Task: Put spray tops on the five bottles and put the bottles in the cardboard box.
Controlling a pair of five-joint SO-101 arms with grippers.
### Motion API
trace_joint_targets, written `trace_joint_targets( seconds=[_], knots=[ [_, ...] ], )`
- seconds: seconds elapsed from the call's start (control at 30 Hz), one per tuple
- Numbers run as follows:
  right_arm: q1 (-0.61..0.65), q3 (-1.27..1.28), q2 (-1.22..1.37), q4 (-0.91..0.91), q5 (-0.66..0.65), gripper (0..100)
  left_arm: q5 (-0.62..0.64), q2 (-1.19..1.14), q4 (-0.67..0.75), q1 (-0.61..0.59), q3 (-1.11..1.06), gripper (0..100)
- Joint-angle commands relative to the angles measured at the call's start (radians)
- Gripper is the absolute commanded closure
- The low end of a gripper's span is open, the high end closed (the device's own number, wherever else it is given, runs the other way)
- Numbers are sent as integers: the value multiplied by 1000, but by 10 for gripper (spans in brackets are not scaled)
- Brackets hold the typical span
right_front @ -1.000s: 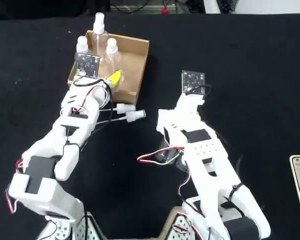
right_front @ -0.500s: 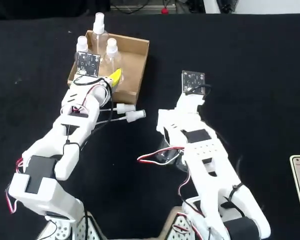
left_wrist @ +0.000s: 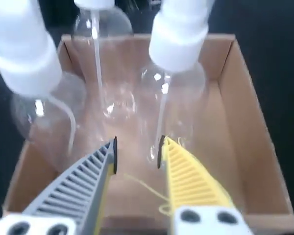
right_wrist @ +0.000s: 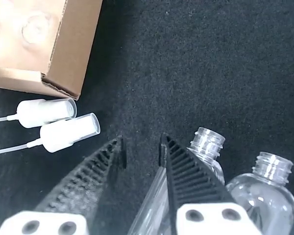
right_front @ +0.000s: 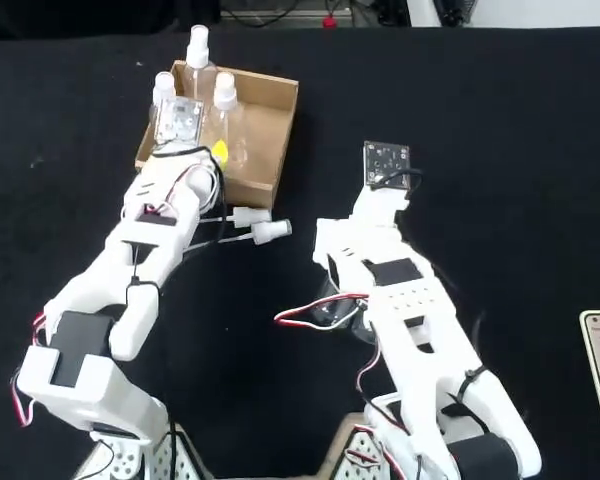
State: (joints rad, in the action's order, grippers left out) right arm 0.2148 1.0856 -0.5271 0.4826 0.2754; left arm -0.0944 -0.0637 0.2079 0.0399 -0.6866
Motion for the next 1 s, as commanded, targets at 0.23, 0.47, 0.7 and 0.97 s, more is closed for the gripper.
trace_joint_targets(
  seconds=[0.23,0.47,0.7,0.97],
  knots=[
    [-15,-19,-35,-29,-11,881,0,25,2,-5,13,845],
    [-15,-19,-35,-29,-11,881,-5,15,-5,-12,-4,845],
    [-15,-19,-35,-29,-11,881,-5,15,-219,-2,90,844],
    [-15,-19,-35,-29,-11,881,-5,14,-381,-10,197,845]
  ],
)
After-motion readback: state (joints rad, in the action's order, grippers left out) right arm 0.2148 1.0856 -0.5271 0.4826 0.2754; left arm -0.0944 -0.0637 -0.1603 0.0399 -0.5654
